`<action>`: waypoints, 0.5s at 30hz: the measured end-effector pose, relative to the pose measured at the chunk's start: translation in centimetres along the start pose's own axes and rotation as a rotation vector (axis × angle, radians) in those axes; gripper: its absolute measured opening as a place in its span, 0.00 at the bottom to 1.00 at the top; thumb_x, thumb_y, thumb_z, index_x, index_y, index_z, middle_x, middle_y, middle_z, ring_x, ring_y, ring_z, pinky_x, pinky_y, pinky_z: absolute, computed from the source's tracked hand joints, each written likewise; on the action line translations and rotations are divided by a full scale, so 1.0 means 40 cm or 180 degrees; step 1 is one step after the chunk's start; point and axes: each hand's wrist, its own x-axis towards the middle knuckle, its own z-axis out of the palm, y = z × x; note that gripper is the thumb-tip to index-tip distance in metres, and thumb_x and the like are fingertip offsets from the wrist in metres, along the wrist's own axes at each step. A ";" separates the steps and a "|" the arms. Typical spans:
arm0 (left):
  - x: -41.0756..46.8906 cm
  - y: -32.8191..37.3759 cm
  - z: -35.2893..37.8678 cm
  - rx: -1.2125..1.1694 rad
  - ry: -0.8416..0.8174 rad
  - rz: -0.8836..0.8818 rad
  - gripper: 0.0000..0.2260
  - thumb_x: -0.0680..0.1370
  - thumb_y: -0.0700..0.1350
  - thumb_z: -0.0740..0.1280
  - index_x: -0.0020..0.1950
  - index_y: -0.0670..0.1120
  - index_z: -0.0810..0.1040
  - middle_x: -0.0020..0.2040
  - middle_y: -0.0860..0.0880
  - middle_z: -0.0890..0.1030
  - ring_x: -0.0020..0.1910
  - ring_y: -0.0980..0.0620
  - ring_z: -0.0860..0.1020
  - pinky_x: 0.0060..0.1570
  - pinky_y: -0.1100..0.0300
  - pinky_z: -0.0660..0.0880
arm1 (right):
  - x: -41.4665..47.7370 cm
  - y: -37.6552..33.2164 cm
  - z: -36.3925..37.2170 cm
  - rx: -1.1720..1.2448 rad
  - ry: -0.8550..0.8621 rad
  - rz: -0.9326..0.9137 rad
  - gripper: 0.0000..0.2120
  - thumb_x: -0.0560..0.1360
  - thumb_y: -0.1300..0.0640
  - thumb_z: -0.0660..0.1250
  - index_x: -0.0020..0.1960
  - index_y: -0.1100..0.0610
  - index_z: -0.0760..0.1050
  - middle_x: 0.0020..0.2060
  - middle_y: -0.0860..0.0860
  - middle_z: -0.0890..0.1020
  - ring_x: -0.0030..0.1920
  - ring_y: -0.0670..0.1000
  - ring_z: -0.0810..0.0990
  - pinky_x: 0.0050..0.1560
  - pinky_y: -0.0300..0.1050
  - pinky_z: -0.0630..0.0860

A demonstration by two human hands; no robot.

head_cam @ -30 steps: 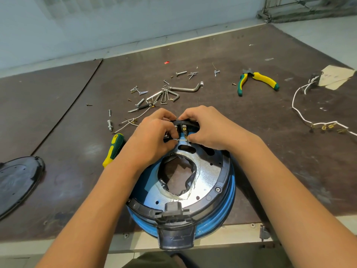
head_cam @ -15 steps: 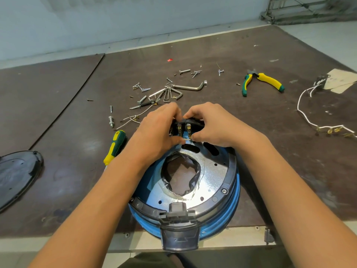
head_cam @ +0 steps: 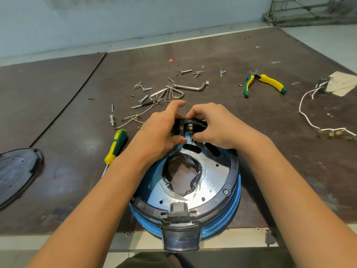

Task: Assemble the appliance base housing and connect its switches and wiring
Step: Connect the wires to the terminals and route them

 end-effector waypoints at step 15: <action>0.007 -0.001 0.006 0.0155 -0.0069 -0.0039 0.37 0.70 0.43 0.78 0.74 0.50 0.62 0.64 0.49 0.79 0.61 0.46 0.78 0.61 0.47 0.74 | -0.003 -0.003 0.001 0.0004 -0.0034 0.0011 0.20 0.68 0.60 0.76 0.55 0.44 0.75 0.50 0.48 0.84 0.52 0.50 0.81 0.53 0.53 0.81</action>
